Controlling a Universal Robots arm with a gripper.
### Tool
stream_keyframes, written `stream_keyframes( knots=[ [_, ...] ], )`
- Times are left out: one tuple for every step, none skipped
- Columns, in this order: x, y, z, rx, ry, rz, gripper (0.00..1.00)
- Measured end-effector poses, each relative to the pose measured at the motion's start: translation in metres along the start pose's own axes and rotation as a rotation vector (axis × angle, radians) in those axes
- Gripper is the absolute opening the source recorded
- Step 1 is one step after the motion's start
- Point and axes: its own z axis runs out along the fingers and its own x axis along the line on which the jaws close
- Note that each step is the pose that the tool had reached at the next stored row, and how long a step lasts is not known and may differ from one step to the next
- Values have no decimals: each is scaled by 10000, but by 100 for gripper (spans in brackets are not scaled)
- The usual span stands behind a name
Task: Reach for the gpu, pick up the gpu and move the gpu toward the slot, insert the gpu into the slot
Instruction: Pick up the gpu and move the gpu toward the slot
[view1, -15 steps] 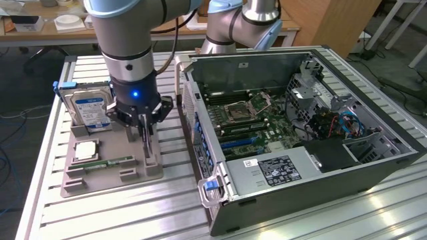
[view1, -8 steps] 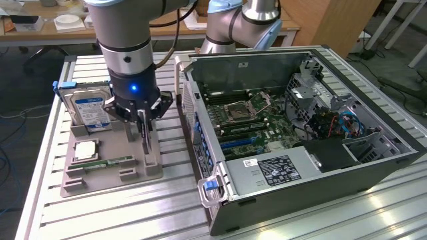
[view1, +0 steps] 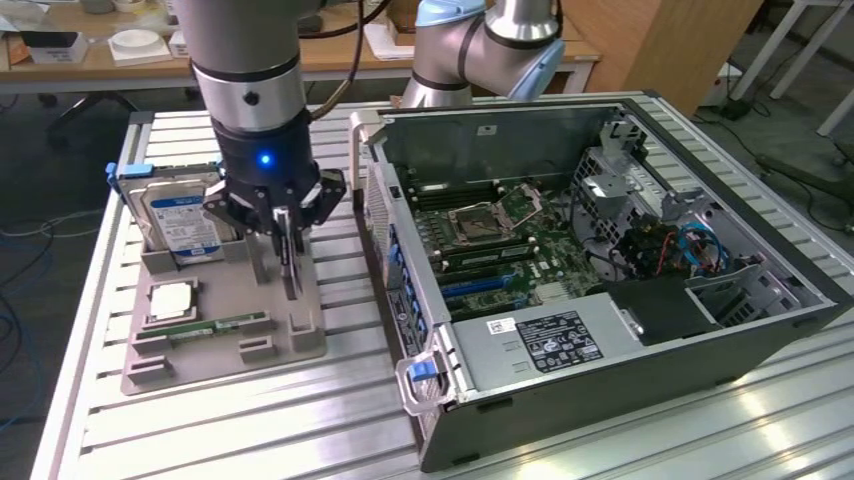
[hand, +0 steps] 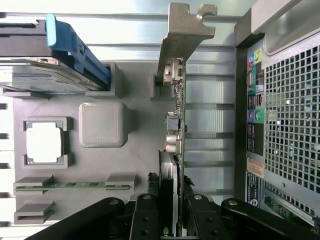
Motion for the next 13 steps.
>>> stream_keyframes(
  knots=[
    [-1,1,-19,-1,0,0,27],
    [-1,2,-37,-1,0,0,27],
    [-2,3,-58,-1,0,0,27],
    [-2,4,-77,-1,0,1,27],
    [-3,4,-94,-1,0,0,27],
    [-3,5,-110,-1,0,0,27],
    [-3,6,-127,0,1,0,27],
    [-4,7,-139,0,0,0,27],
    [-4,7,-150,0,0,0,27],
    [-5,8,-166,-1,0,0,27],
    [-5,9,-184,0,0,0,27],
    [-5,9,-199,-1,0,0,27],
    [-6,10,-212,-1,0,0,27]
  ],
)
